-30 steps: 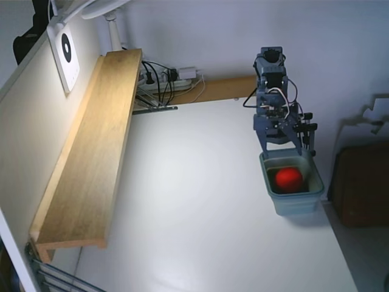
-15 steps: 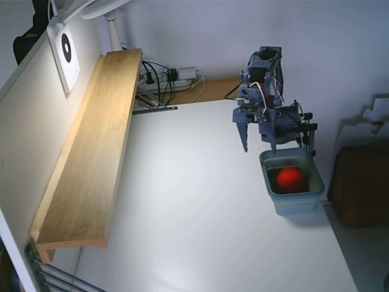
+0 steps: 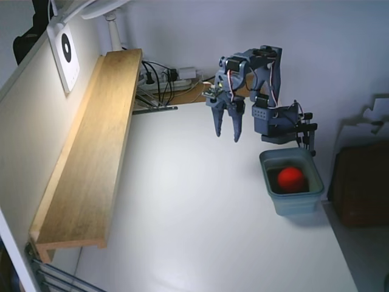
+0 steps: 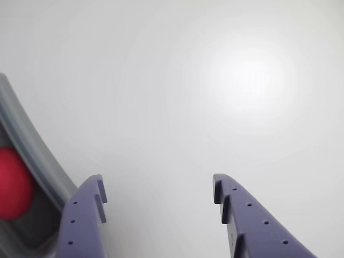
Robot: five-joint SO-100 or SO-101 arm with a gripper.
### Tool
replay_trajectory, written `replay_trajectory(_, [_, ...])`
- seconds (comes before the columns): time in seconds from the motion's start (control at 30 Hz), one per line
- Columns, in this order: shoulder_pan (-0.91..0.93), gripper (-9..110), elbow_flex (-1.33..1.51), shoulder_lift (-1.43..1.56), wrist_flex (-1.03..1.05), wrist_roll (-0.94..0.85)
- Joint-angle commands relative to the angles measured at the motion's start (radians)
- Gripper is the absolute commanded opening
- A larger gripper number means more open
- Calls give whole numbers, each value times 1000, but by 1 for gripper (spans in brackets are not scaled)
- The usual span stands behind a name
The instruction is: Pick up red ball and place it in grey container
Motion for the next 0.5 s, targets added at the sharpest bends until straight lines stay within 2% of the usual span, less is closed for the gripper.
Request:
replay_trajectory(0.0, [77,20,-52,66,39,2])
replay_trajectory(0.47, [428,11,-112,146,165,2])
